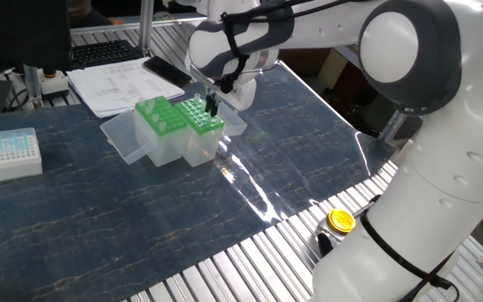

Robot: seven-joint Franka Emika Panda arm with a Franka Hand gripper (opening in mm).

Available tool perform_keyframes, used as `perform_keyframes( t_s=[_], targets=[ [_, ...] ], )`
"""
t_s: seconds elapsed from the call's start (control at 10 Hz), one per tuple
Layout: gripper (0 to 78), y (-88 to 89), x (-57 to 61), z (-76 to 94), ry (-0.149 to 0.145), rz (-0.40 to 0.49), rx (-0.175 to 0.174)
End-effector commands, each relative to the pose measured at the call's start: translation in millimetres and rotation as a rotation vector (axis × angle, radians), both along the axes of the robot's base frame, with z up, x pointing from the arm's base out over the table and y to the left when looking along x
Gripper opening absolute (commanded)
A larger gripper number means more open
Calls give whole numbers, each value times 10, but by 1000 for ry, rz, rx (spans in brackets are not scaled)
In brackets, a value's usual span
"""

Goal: Transfer all large pipette tips from one holder to another

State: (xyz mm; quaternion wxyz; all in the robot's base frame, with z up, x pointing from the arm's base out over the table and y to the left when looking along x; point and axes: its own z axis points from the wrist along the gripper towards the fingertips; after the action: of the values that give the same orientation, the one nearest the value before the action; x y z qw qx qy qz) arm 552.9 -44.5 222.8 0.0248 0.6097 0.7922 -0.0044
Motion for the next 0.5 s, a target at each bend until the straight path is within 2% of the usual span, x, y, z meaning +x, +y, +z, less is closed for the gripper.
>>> perform_keyframes(
  t_s=[0.1, 0.5],
  targets=[
    [11, 1, 2, 114, -5, 16, 3],
    [11, -28, 4, 325, -6, 30, 7]
  ],
)
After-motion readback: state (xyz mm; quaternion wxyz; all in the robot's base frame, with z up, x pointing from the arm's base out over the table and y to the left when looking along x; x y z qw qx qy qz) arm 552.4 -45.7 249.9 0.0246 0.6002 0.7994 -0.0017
